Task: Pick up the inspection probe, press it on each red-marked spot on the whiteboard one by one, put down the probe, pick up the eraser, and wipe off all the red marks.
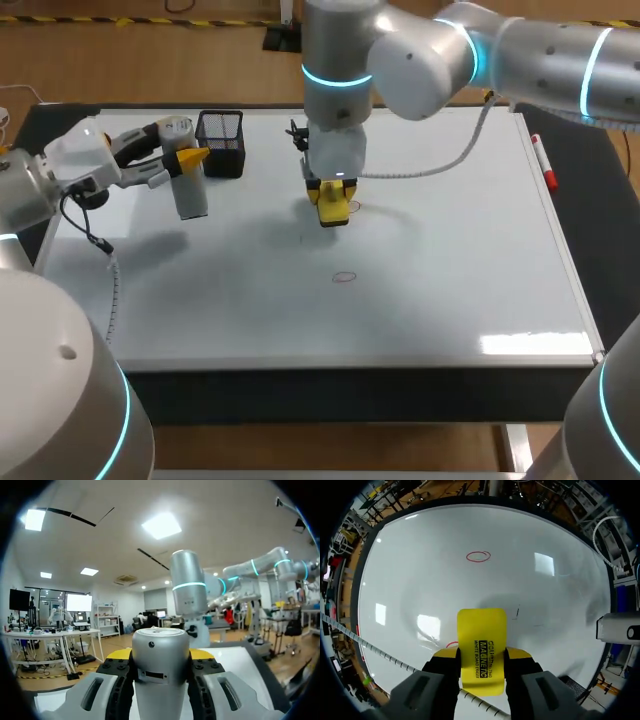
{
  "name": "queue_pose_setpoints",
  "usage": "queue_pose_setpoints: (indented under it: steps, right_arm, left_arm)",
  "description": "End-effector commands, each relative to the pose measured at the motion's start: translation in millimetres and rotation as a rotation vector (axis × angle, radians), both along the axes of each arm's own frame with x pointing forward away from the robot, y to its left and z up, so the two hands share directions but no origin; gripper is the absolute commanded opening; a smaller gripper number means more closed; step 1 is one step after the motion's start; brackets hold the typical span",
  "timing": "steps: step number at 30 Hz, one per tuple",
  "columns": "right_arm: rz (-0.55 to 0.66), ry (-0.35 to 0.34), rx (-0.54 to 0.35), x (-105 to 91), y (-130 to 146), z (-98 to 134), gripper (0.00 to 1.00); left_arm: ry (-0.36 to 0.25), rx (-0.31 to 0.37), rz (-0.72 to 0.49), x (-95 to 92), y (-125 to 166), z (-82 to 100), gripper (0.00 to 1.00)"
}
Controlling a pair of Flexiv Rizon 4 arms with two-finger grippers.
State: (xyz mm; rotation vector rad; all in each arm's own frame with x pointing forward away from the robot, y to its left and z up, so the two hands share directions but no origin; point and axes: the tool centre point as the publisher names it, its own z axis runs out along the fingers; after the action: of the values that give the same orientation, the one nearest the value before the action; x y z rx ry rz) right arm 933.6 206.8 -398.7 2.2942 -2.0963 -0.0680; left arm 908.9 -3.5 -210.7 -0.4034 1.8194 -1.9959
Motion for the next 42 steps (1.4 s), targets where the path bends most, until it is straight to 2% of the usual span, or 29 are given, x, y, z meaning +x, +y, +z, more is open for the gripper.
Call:
queue_pose_setpoints:
  steps: [1, 9, 27, 42]
  right_arm:
    - [-0.003, -0.005, -0.009, 4.1, 6.3, -7.8, 0.0]
    - [-0.02, -0.021, 0.0, 9.8, 2.4, -15.8, 0.0]
    - [-0.03, 0.017, -0.003, 15.3, -13.6, -29.7, 0.0]
    - [-0.09, 0.019, -0.022, 18.3, -43.1, -32.7, 0.0]
  left_arm:
    - [-0.001, -0.001, 0.002, -0.3, -0.3, 0.6, 0.0]
    - [-0.001, -0.001, 0.002, -0.3, -0.3, 0.6, 0.0]
    - [-0.001, -0.001, 0.002, -0.3, -0.3, 0.6, 0.0]
    - [-0.001, -0.001, 0.002, -0.3, -0.3, 0.6, 0.0]
